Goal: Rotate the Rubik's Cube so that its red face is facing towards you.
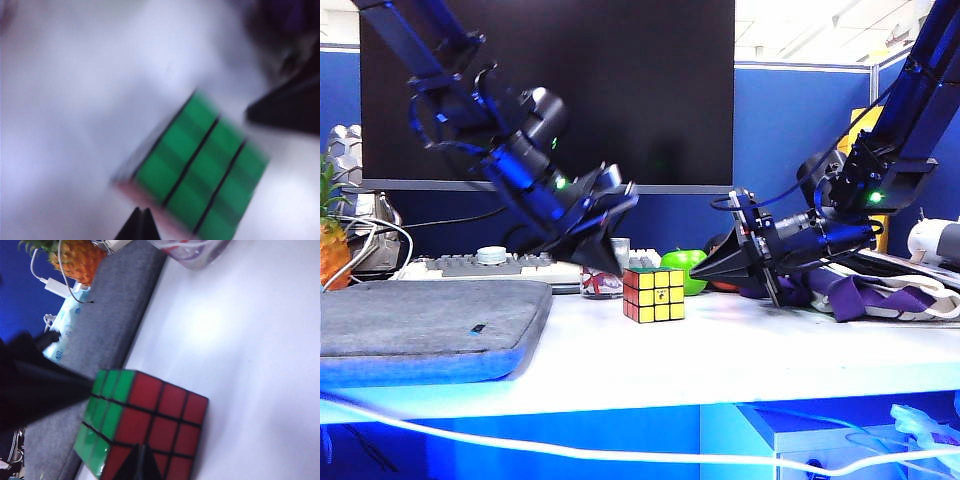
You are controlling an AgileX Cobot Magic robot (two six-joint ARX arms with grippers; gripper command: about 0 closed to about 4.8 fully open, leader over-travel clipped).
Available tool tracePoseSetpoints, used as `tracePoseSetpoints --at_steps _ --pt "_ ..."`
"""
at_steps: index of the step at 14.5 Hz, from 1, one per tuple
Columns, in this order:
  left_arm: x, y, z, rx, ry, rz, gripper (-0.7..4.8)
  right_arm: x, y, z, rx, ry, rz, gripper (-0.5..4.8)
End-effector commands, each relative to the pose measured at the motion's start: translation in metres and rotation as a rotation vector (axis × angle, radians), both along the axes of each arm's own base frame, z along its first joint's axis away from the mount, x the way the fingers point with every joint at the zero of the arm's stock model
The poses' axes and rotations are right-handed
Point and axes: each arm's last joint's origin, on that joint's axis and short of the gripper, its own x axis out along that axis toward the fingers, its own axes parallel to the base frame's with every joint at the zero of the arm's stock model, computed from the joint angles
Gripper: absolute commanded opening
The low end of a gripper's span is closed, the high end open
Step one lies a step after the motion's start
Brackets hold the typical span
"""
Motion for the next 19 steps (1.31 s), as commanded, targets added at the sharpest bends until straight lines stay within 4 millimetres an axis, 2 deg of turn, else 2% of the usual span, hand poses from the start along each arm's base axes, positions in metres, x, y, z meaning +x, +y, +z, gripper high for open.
tracePoseSetpoints --at_steps 1,5,9,15,19 --pt "0.01 -0.005 0.011 -0.03 -0.052 -0.005 -0.05 -0.001 0.004 0.002 -0.001 -0.002 0.012 -0.01" --pt "0.021 -0.01 0.006 -0.044 -0.024 0.003 -0.05 -0.004 0.016 0.0 -0.003 0.013 0.043 -0.01" --pt "0.021 -0.001 0.002 0.149 -0.053 -0.001 -0.05 -0.005 0.018 0.0 -0.01 0.002 0.046 -0.01" --pt "0.017 -0.003 0.001 0.062 0.018 -0.072 -0.05 -0.005 0.019 0.0 -0.012 0.0 0.047 -0.01" --pt "0.01 0.003 -0.008 0.223 0.056 -0.078 -0.05 -0.005 0.019 0.0 -0.013 0.0 0.046 -0.01"
